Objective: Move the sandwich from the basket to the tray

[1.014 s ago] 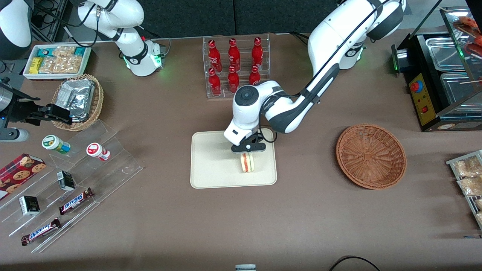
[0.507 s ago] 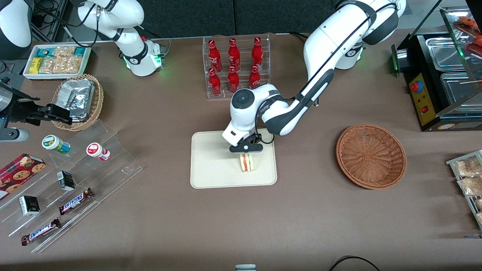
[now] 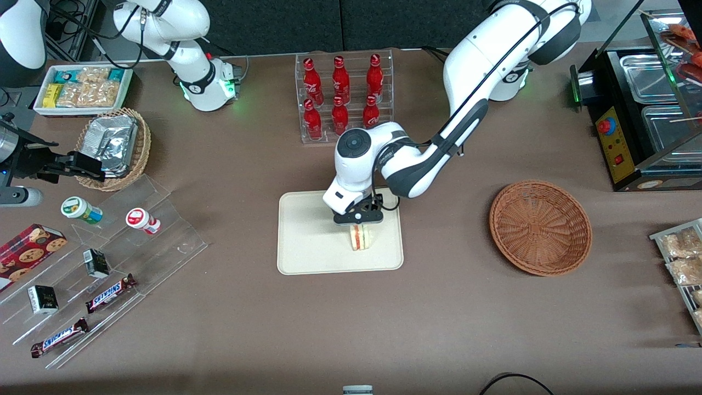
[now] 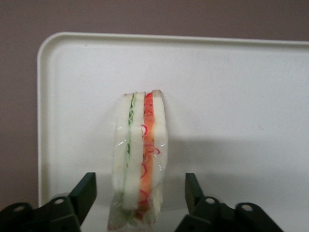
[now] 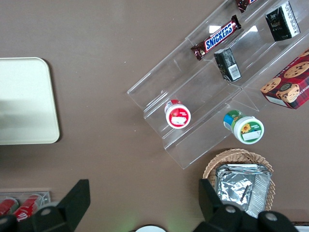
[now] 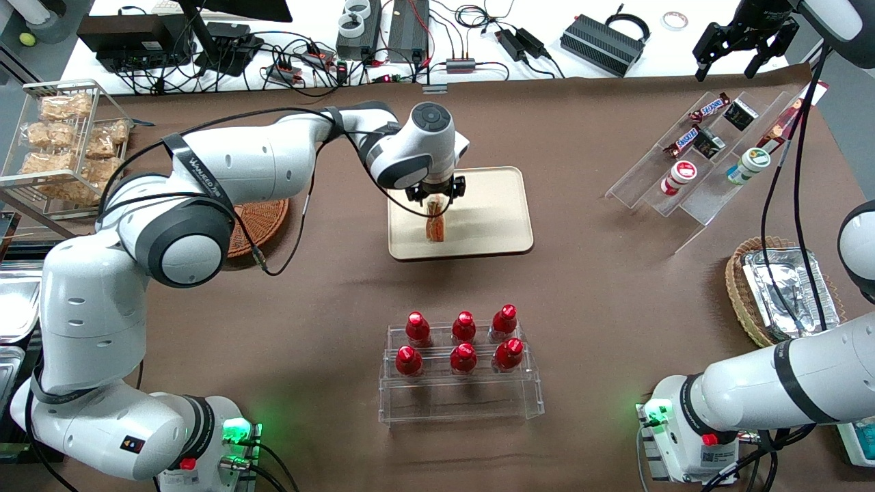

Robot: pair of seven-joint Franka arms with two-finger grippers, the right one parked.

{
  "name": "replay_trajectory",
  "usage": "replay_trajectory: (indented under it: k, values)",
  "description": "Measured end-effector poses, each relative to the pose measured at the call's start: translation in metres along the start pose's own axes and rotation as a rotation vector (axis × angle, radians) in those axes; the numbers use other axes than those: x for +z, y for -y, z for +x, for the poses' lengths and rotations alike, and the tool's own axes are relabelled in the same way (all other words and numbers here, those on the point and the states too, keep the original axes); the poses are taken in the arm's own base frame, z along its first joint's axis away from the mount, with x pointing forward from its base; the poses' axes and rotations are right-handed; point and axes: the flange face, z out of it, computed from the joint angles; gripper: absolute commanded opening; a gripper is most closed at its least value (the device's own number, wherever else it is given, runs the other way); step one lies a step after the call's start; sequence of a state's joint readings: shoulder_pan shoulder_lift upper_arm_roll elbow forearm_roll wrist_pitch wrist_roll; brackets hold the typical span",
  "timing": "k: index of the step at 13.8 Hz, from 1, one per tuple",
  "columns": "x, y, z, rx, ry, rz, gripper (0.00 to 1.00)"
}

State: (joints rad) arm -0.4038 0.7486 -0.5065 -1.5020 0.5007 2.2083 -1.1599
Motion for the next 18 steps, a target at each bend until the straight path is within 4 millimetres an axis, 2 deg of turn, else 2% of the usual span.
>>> replay_trajectory:
  k: [2,5,9,11,13,15,18]
  values:
    - [-0.036,0.005,0.01,-0.054,0.009,-0.006,1.0]
    - [-0.113,0.035,0.035,-0.144,0.002,0.015,1.0]
    - [-0.228,0.107,0.061,-0.288,-0.01,0.055,1.0]
    - [-0.268,0.14,0.066,-0.343,-0.023,0.082,1.0]
    - [-0.292,0.168,0.07,-0.351,-0.02,0.105,1.0]
    - [-0.306,0.198,0.079,-0.338,0.0,0.121,1.0]
    - [-0.324,0.259,0.099,-0.289,0.073,0.114,1.0]
